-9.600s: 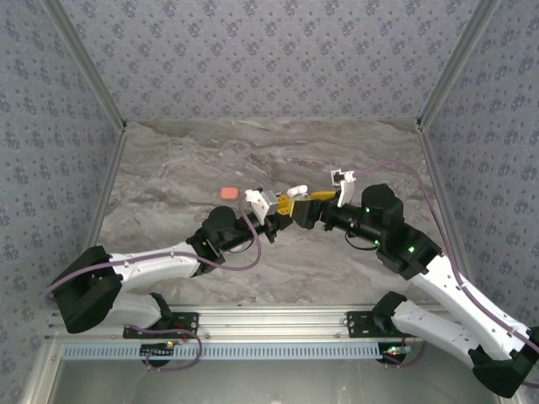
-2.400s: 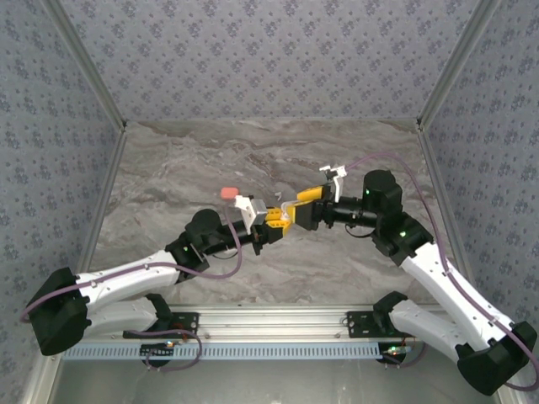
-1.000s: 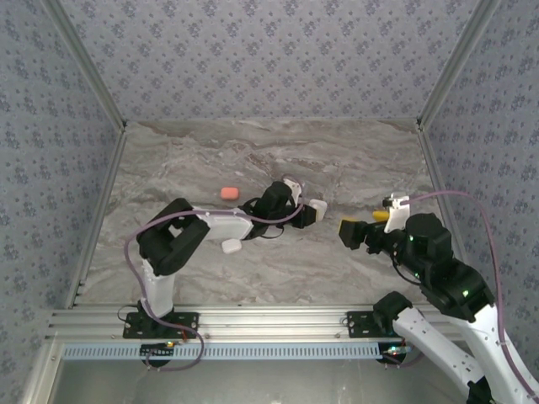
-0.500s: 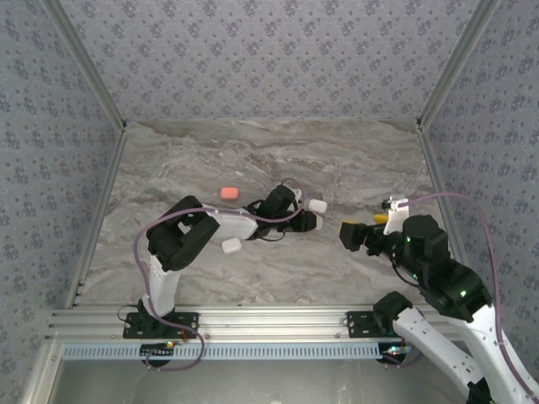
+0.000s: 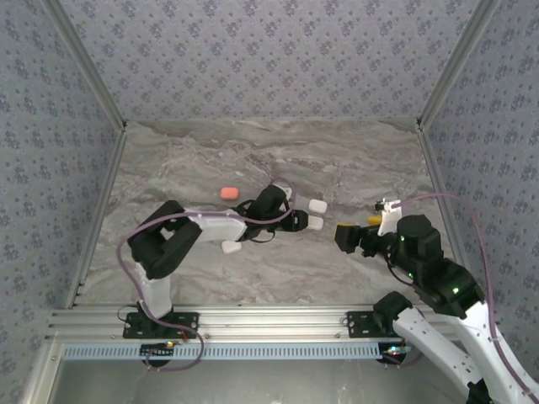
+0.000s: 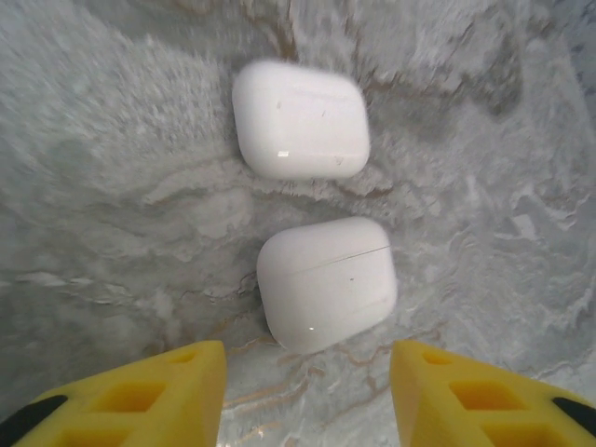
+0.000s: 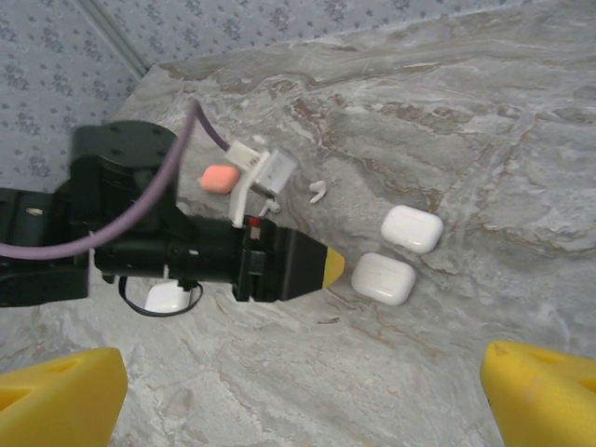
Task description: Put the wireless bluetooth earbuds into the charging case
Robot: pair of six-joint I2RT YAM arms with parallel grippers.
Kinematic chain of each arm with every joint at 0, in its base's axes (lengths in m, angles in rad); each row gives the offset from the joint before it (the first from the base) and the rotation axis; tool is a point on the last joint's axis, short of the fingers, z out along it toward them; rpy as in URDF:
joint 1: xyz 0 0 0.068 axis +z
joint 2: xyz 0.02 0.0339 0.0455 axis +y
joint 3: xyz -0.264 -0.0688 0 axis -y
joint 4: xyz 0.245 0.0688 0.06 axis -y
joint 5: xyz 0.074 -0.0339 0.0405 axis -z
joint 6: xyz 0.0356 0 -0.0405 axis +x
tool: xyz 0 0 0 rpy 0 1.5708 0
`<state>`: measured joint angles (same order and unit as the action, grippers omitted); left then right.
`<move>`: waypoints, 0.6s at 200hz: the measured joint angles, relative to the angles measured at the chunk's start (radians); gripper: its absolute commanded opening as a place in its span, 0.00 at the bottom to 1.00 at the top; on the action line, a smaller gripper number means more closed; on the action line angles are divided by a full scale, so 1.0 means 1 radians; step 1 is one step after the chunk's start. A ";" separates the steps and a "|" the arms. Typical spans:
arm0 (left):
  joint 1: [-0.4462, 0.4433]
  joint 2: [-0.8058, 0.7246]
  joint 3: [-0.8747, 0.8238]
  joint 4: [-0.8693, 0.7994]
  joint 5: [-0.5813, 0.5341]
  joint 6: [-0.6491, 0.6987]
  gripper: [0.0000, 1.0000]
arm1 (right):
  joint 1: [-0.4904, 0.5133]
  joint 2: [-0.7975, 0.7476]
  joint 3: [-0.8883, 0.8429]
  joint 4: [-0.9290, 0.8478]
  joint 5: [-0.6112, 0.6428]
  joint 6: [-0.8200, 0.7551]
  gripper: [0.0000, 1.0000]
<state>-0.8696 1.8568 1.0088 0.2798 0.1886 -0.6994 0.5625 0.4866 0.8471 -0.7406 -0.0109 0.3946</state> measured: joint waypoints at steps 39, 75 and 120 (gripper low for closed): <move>0.041 -0.232 -0.107 -0.015 -0.050 0.041 0.60 | 0.000 0.007 -0.155 0.163 -0.106 -0.053 1.00; 0.145 -0.494 -0.254 -0.077 -0.121 0.055 0.75 | 0.006 0.106 -0.242 0.306 -0.223 -0.210 1.00; 0.312 -0.839 -0.429 -0.204 -0.183 0.030 0.91 | 0.146 0.400 -0.200 0.395 -0.196 -0.540 1.00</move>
<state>-0.5571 1.0176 0.5800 0.0761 0.0055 -0.6697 0.7086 0.8867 0.6472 -0.3458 -0.2073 -0.1452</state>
